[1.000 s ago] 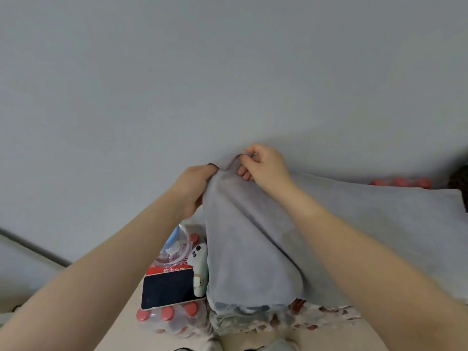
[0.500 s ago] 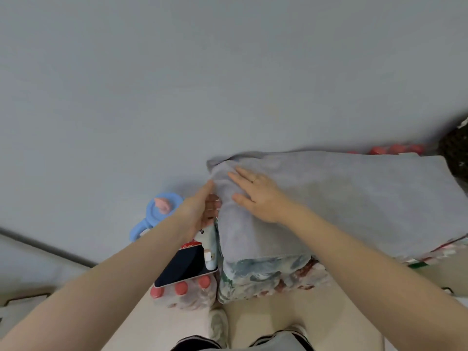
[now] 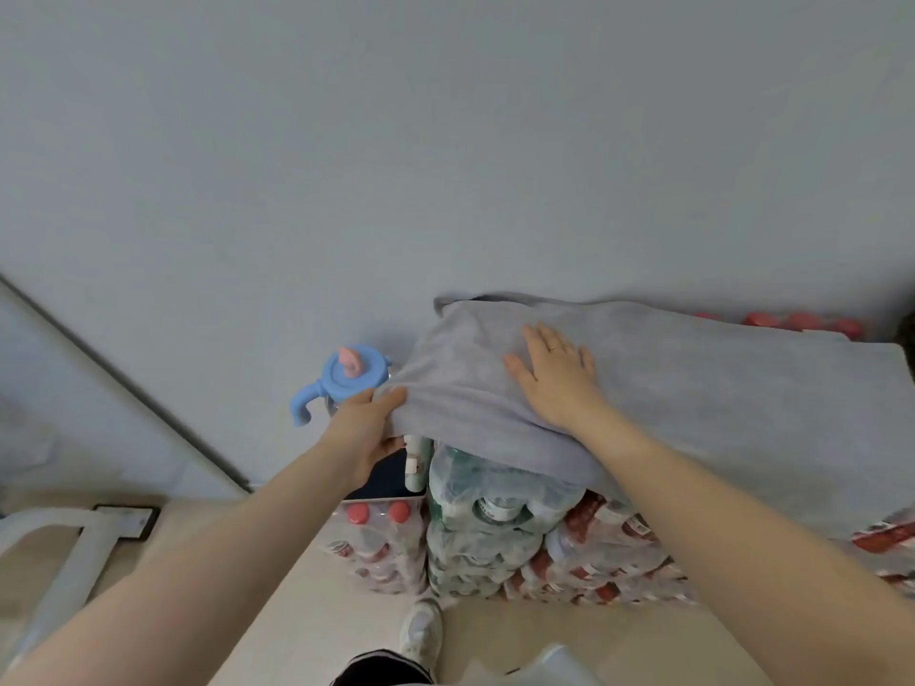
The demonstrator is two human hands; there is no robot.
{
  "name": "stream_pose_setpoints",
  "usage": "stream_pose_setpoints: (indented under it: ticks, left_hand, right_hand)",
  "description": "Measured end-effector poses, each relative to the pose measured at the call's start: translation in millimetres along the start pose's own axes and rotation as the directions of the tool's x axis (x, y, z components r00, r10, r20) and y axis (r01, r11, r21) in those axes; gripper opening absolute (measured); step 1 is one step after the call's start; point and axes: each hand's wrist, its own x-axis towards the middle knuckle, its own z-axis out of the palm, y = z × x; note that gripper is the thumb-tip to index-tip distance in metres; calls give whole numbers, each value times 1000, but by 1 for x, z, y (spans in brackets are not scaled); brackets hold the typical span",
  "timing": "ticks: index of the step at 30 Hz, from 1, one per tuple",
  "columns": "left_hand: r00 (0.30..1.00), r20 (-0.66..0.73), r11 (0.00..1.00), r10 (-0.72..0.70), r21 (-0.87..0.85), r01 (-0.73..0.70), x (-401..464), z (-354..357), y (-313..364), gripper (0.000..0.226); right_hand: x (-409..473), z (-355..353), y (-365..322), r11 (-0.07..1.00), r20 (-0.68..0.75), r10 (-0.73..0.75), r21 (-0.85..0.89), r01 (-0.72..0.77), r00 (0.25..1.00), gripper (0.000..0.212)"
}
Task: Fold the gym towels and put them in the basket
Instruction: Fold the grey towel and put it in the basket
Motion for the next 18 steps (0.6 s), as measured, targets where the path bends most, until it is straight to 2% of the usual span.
stream_pose_setpoints:
  ticks: [2,3,4,6,8,10,12,15,18]
  left_hand:
    - [991,-135,993,-13,-114,-3,-3,-9,-7,14]
    - [987,-154,977,-42,-214,8,-5,-12,-10,18]
    - [990,-131,951,-58,-310,15,-9,-12,-13,23]
    - [998,-50,922,-39,-387,17,-18,-3,-19,24]
    - [996,-46,954,76,-288,-86,-29,15,-27,7]
    - [962,-83,961,259,-78,-265,-44,38,-33,12]
    - [912,-81,915,401,76,-396,-59,61,-36,14]
    - [853,-37,842,521,188,-506,-75,92,-40,13]
    - [795,31,762,605,267,-590,-88,126,-50,10]
  right_hand:
    - [-16,-5,16,1000,-18,-19,13,19,1000,57]
    - [-25,-6,23,999,-28,-36,27,36,999,56]
    - [-34,-6,29,997,-46,-59,46,61,997,55]
    - [-52,-8,38,987,-93,-104,112,115,990,53]
    - [-70,-9,44,969,-131,-155,172,177,979,51]
    - [-88,-7,47,949,-160,-212,202,242,964,48]
    - [-105,-3,52,927,-239,-210,260,271,948,40]
    - [-128,5,72,864,-365,-32,458,209,931,23]
    - [-151,10,112,737,-353,278,675,38,893,18]
